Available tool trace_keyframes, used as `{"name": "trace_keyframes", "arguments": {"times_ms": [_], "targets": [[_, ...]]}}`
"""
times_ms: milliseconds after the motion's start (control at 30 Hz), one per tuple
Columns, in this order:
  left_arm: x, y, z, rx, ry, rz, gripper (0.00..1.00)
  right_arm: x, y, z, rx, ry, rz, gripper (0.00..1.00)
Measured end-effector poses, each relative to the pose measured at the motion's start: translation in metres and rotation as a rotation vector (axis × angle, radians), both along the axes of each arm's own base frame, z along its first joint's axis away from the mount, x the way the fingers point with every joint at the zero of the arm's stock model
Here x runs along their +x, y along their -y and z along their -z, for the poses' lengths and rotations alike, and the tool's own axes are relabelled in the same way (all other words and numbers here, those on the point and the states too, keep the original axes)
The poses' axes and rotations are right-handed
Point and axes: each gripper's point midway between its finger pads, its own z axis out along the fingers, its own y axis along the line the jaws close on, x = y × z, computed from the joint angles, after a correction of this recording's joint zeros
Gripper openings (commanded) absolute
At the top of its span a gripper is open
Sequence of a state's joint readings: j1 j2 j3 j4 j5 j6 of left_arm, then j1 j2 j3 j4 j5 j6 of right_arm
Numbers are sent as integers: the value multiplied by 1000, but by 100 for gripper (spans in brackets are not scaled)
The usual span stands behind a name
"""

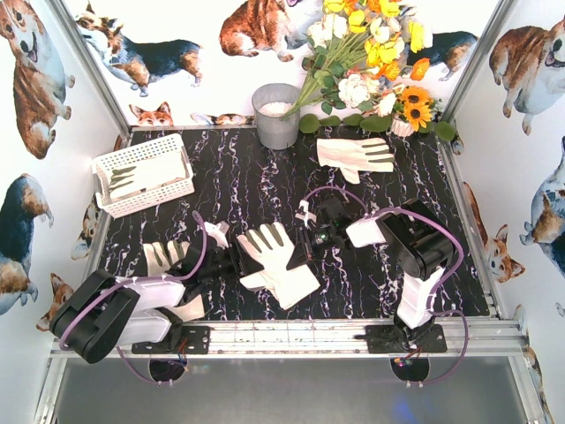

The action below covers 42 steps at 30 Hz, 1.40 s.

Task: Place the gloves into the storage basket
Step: Place the glove at the center of the board, then pick up the glove from the center of the board.

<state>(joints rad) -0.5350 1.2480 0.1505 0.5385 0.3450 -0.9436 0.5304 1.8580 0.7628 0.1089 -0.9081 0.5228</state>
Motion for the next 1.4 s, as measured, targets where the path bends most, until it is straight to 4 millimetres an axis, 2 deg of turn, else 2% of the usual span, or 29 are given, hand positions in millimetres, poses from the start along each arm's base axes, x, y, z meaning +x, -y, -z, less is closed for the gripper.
{"name": "trace_keyframes", "arguments": {"times_ms": [200, 667, 833, 1100, 1200, 1300, 1367, 1400], "targets": [[-3, 7, -3, -41, -11, 33, 49, 0, 0, 0, 0, 0, 0, 0], [6, 35, -4, -171, -24, 104, 48, 1, 0, 0, 3, 3, 1, 0], [8, 45, -3, -190, -23, 122, 39, 1, 0, 0, 4, 4, 3, 0], [7, 43, 9, -157, -61, 92, 0, 1, -1, 0, 7, 8, 6, 0], [8, 42, 9, -138, -67, 77, 0, 2, 0, -2, 7, 14, 8, 0], [9, 39, 3, -108, -58, 54, 0, 2, 1, -5, 2, 35, 20, 26], [10, 37, -4, -95, -40, 39, 0, 4, 1, -11, 2, 55, 33, 47], [11, 34, -9, -85, -28, 22, 0, 6, 3, -14, 0, 66, 46, 54]]}}
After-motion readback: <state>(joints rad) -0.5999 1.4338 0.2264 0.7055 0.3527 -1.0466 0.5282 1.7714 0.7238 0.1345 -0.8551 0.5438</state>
